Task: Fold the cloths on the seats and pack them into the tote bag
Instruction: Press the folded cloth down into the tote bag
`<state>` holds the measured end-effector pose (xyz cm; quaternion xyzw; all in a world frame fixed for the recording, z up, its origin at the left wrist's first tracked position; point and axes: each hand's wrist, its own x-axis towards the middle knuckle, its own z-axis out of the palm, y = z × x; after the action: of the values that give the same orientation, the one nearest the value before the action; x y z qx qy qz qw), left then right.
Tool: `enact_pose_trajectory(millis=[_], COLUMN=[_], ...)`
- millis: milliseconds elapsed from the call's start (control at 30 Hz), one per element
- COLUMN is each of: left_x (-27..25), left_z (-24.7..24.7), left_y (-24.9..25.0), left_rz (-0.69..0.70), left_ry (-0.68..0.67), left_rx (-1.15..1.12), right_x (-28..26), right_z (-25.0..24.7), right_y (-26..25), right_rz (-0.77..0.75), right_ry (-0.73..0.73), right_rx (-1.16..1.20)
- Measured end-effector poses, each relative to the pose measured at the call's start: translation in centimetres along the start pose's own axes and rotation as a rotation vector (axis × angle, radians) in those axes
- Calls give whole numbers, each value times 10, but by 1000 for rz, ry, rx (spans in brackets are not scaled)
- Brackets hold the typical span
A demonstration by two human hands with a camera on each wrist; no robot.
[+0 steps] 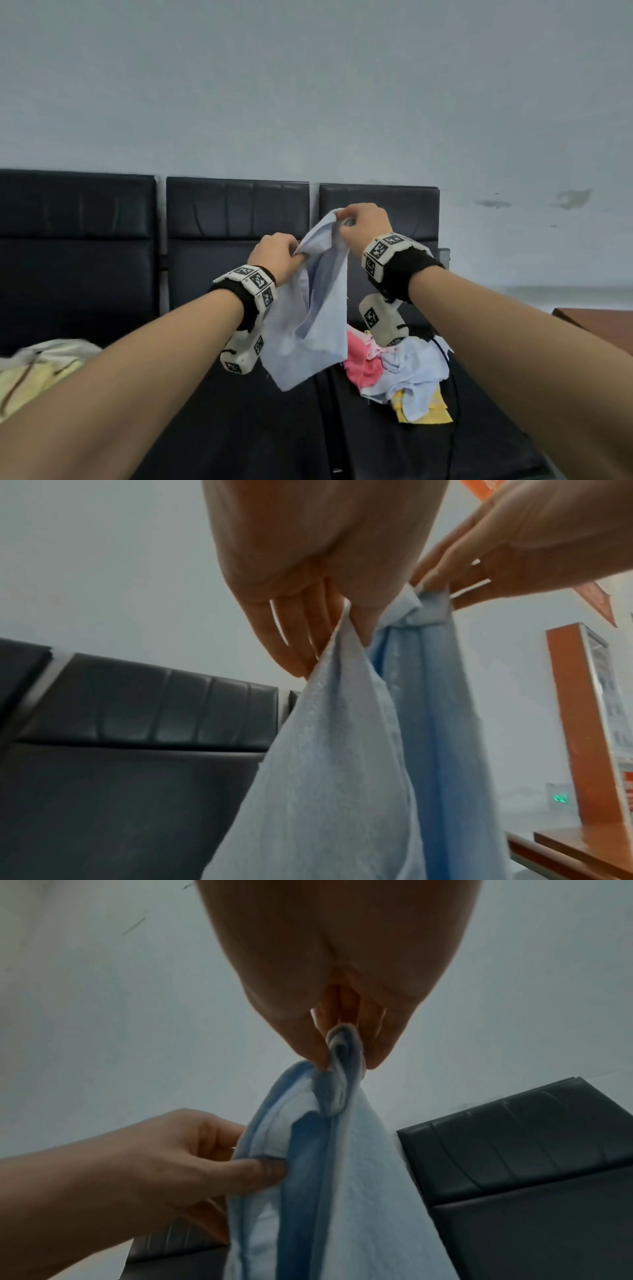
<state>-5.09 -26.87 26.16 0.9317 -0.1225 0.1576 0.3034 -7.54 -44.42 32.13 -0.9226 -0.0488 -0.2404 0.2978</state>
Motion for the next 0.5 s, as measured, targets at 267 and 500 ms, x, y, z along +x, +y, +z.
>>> enact_pose_trajectory(millis=[267,500], left_x=[-32,-54], left_z=[-70,-101], left_y=[-37,-73], left_rz=[3,37], left_ry=[16,-18], left_rx=[13,72], right_x=[0,-15], right_z=[19,42], right_y=[-45,-65], right_rz=[43,52], right_ry=[-26,-89], right_rx=[21,67])
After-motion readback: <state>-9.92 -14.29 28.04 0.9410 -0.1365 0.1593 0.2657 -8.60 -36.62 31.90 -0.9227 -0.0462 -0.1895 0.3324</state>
